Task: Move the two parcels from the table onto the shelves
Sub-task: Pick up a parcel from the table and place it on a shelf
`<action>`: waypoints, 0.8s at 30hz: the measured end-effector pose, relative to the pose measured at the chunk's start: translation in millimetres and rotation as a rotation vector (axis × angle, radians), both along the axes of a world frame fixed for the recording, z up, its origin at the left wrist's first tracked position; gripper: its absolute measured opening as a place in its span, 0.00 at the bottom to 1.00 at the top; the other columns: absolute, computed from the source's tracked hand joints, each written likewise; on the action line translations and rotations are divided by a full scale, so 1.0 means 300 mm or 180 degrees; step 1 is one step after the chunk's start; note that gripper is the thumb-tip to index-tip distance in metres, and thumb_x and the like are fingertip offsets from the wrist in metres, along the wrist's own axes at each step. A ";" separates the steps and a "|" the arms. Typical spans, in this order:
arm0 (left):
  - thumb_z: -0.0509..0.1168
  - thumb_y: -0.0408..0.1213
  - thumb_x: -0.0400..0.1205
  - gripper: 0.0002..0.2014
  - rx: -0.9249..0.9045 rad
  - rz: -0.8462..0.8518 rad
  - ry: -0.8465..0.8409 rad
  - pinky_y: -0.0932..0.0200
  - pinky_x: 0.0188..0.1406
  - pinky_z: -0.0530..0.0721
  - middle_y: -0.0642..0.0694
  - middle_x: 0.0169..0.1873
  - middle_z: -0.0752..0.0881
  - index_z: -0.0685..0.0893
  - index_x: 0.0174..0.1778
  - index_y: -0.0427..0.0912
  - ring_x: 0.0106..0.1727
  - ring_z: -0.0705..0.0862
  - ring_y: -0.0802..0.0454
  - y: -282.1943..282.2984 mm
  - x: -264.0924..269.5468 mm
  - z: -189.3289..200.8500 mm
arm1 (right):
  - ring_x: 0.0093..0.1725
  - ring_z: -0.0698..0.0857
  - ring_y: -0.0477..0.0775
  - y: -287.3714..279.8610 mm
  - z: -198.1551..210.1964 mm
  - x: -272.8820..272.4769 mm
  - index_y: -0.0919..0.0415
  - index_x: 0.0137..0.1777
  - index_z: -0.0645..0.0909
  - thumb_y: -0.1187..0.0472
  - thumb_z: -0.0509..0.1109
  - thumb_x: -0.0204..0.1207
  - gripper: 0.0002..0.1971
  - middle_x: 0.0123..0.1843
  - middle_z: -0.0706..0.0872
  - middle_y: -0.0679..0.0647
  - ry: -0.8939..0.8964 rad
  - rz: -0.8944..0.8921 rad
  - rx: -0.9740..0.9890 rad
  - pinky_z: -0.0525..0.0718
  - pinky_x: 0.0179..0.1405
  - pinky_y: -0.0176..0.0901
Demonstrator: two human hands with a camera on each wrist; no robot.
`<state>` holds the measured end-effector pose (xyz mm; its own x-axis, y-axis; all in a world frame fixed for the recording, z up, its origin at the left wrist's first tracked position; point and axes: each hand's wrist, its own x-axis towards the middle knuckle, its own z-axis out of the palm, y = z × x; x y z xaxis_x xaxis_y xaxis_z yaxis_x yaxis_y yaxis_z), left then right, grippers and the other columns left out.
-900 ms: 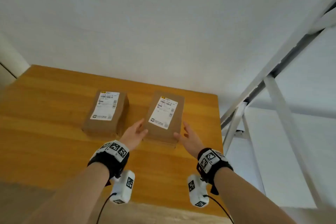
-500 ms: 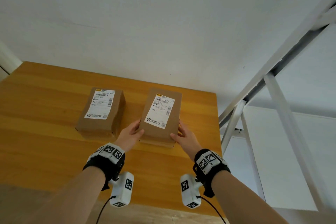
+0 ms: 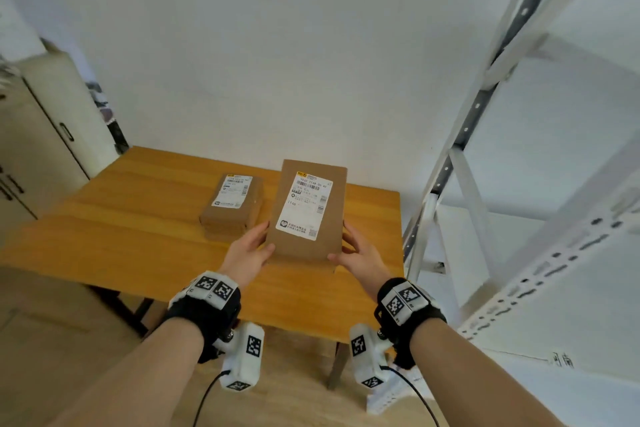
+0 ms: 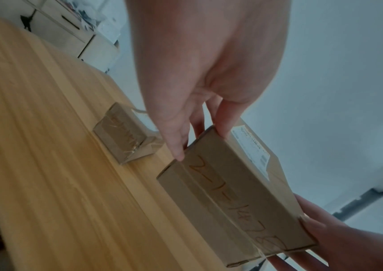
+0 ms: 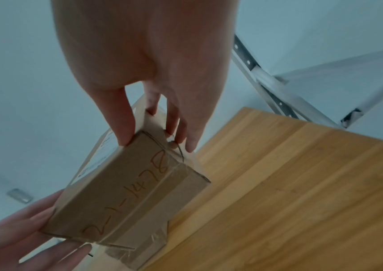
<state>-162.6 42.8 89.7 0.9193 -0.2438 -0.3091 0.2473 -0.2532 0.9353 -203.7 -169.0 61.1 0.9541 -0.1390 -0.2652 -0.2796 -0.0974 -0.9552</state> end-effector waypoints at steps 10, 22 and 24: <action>0.64 0.24 0.80 0.32 -0.0294 0.0101 -0.0474 0.48 0.72 0.77 0.45 0.78 0.72 0.65 0.80 0.47 0.77 0.73 0.48 0.060 -0.500 0.259 | 0.74 0.76 0.58 0.040 0.270 -0.479 0.44 0.82 0.61 0.70 0.74 0.68 0.44 0.76 0.75 0.53 -0.0500 -0.0063 0.0069 0.73 0.75 0.65; 0.64 0.24 0.80 0.32 -0.0459 -0.0131 -0.0714 0.43 0.73 0.76 0.44 0.78 0.72 0.66 0.79 0.47 0.75 0.75 0.47 -0.017 -0.975 0.451 | 0.73 0.78 0.58 -0.029 0.441 -0.994 0.51 0.80 0.66 0.65 0.79 0.56 0.48 0.76 0.77 0.53 -0.0878 -0.0314 0.0409 0.76 0.73 0.64; 0.64 0.24 0.80 0.32 -0.0454 -0.0140 -0.0756 0.44 0.73 0.77 0.44 0.77 0.73 0.66 0.79 0.46 0.75 0.75 0.47 -0.042 -1.041 0.471 | 0.74 0.77 0.59 -0.057 0.471 -1.063 0.52 0.80 0.66 0.69 0.77 0.61 0.45 0.76 0.77 0.54 -0.0908 -0.0309 0.0361 0.75 0.73 0.64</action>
